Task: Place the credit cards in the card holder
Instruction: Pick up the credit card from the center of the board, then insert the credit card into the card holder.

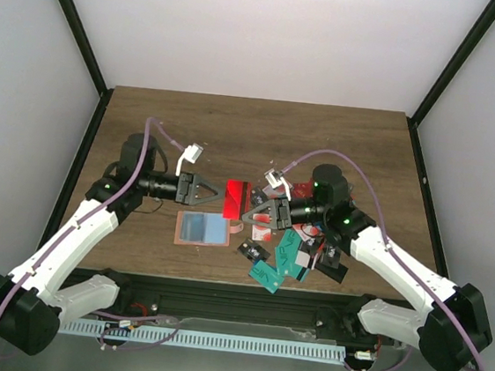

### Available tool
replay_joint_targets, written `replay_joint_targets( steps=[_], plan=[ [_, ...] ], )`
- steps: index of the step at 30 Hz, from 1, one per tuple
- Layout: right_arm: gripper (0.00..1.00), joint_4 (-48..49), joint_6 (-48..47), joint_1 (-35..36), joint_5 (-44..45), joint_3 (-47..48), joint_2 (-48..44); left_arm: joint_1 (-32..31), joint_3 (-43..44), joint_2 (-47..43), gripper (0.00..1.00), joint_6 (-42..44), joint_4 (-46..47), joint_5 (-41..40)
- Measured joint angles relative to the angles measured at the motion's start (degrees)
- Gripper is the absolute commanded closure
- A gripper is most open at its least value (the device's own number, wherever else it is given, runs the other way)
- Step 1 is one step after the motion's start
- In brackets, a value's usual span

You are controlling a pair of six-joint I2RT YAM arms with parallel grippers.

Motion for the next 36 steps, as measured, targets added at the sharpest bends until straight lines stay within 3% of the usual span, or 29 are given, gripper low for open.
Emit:
replay_joint_targets(
  steps=[5,10,16,21,23,24,28,36],
  plan=[
    [0.99,1.81,0.48,0.0,-1.64,0.37,0.44,-0.02,-0.55,-0.09,0.58,-2.89,3.76,1.42],
    [0.99,2.14,0.31,0.0,-2.8,1.31,1.18,-0.02,-1.09,-0.11,0.73,-4.72,6.67,2.05],
    [0.99,2.29,0.04,0.0,-3.98,2.43,2.62,-0.07,-1.36,-0.11,0.76,-5.95,8.52,2.1],
    [0.99,2.56,0.04,0.0,-4.83,2.93,3.69,-0.55,-1.4,-0.09,0.94,-7.48,10.12,2.34],
    [0.98,2.62,0.04,0.0,-5.09,2.93,3.87,-0.83,-1.49,-0.09,0.96,-7.61,10.82,2.51],
    [0.95,2.67,0.04,0.0,-5.25,2.93,3.96,-0.9,-1.53,-0.09,0.96,-7.78,10.93,2.54],
    [0.6,2.73,-0.15,-0.04,-5.68,3.17,4.83,-0.9,-1.62,-0.09,0.96,-7.76,10.75,2.14],
    [0.56,-4.96,-5.81,-0.11,-0.63,4.9,8.35,5.05,1.09,0.83,0.96,4.17,-7.43,-5.99]
  ],
)
